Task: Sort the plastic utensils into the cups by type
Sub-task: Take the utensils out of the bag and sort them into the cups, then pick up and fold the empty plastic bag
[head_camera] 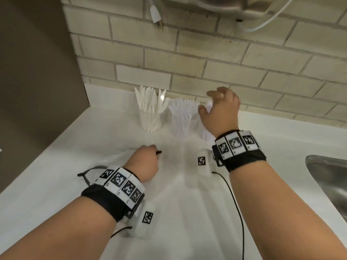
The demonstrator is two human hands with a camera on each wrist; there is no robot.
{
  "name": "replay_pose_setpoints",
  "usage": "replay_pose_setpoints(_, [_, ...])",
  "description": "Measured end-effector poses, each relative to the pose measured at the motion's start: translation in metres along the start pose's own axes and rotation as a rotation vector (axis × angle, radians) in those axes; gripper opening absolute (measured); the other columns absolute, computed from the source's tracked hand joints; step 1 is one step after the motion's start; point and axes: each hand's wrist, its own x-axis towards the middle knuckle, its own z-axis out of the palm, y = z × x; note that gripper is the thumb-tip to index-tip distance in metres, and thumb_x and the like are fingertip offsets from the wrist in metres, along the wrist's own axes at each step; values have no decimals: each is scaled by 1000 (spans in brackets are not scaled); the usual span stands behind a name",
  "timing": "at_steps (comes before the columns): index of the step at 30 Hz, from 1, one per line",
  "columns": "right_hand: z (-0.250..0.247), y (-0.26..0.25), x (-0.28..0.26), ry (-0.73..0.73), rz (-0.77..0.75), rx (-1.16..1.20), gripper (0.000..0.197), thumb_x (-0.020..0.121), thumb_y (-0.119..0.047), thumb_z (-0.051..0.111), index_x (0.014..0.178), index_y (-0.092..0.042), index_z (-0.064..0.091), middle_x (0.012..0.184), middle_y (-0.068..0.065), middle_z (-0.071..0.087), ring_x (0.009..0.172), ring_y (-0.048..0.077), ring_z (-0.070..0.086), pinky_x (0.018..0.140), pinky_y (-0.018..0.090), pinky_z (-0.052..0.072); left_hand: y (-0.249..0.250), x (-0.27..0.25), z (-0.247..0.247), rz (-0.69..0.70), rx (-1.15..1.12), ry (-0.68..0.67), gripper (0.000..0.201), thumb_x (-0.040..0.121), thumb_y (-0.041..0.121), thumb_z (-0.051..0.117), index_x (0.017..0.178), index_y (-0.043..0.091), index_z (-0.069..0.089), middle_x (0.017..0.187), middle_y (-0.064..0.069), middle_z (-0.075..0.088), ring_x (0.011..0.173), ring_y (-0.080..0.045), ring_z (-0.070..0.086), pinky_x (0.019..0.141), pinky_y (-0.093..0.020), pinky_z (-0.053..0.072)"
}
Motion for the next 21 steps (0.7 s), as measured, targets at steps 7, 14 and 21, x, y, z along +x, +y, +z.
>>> replay_pose_setpoints(7, [-22,-46,-82,-646,-18,403,89,69,-61,72,144,-34,32,148,-8,34,134,10,36,108,27,33,1,-37,-54,109,-352,417,22,99,29,44,101,10,55,90,-6,59,80,-22,54,68,-28,35])
replay_pose_setpoints(14, [-23,-58,-109,-691,232,706,38,86,-26,70,121,-15,59,103,-1,59,74,12,64,69,32,60,-20,-67,-75,-7,-574,748,25,101,33,37,97,12,50,73,3,49,74,-21,47,64,-26,29])
replay_pose_setpoints(21, [-63,-39,-116,-410,495,1114,14,87,-25,68,92,-14,60,96,3,65,88,22,65,76,41,60,-50,-88,-95,-133,-636,911,31,101,37,36,91,11,51,72,4,46,74,-18,49,70,-28,36])
